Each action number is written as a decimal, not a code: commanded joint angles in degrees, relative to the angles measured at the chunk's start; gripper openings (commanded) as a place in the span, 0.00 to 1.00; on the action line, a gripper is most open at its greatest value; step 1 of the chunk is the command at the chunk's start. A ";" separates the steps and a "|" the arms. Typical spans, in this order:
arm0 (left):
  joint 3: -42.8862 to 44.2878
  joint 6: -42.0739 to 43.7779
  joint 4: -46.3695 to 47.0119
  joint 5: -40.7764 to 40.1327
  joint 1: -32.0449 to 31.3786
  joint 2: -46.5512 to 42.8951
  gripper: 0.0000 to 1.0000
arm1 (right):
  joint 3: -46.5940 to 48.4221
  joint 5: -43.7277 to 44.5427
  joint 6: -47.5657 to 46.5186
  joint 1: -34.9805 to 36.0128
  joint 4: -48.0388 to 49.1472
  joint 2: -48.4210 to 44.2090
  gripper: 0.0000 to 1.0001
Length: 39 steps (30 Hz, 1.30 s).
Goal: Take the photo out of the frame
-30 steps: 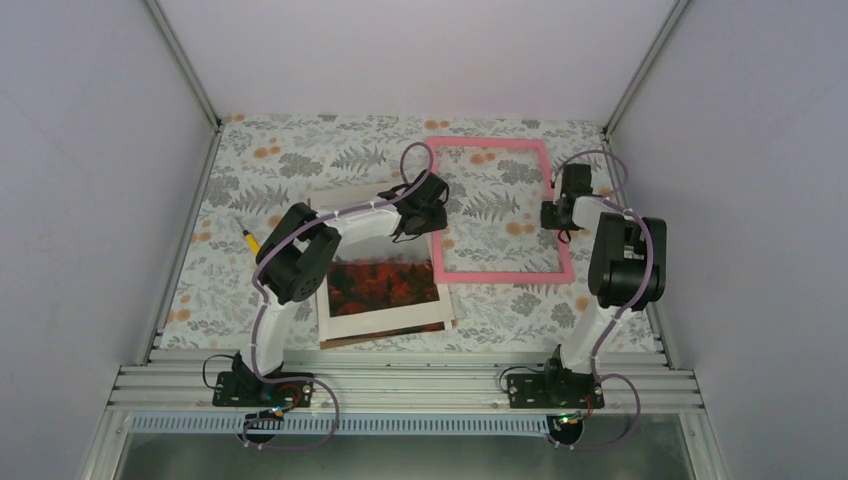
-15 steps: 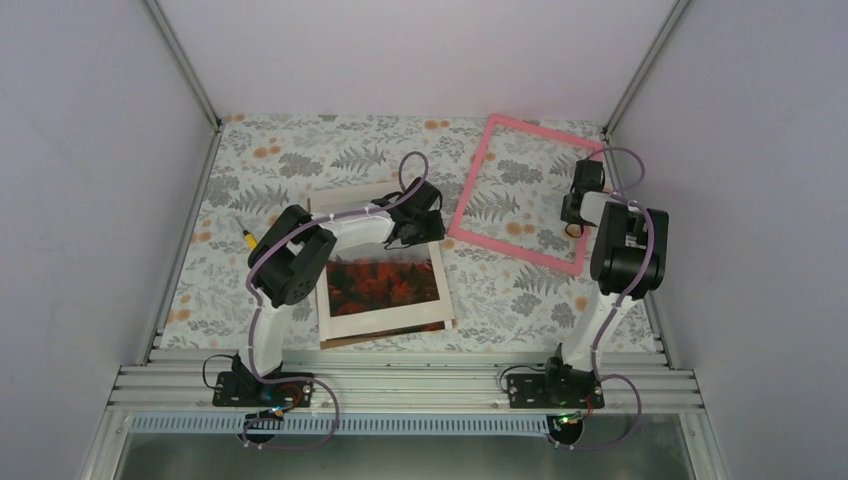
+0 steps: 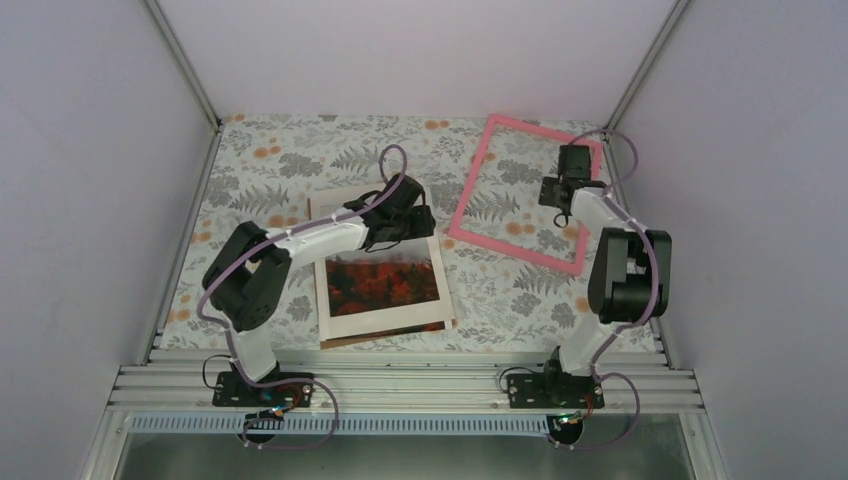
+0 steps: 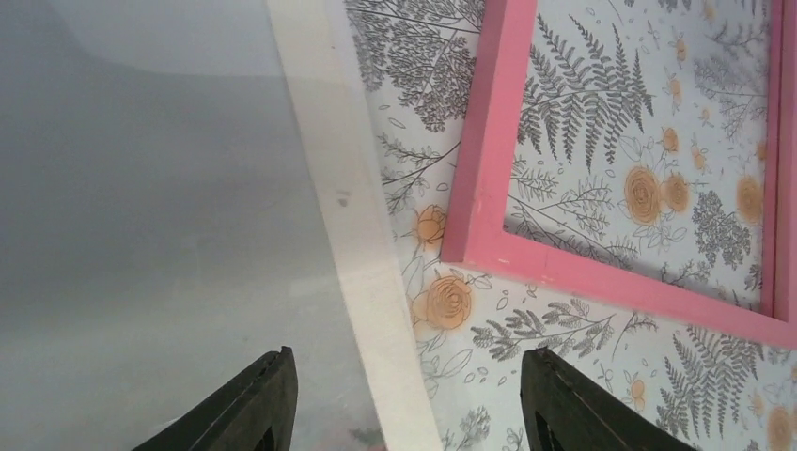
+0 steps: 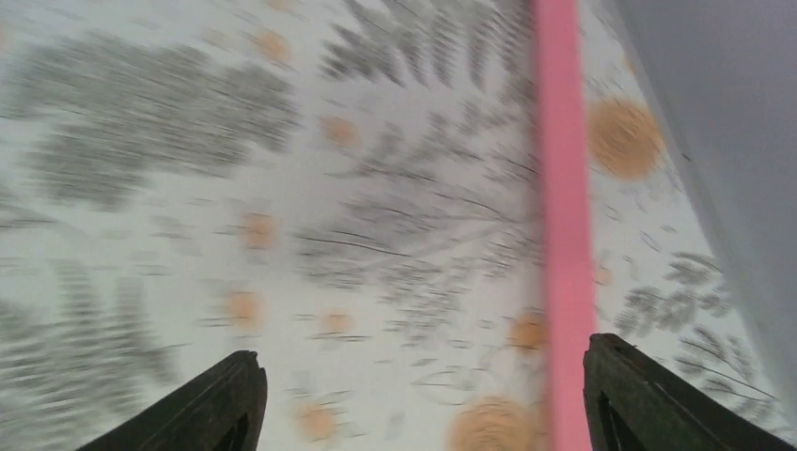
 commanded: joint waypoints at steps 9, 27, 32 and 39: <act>-19.26 1.29 0.60 -3.96 5.26 -17.63 0.68 | 2.67 -10.13 10.01 17.22 -0.14 -2.42 0.83; -41.54 2.02 -4.97 -2.70 17.47 -38.63 0.86 | 13.72 -4.20 12.59 26.36 -5.92 16.13 0.88; -42.91 2.69 -7.74 -2.72 19.39 -41.83 0.89 | 6.91 -1.59 12.32 26.27 -5.90 13.12 0.90; -43.62 2.63 -9.44 -3.64 20.74 -42.86 0.94 | -1.51 0.60 12.48 26.01 -6.32 7.08 0.90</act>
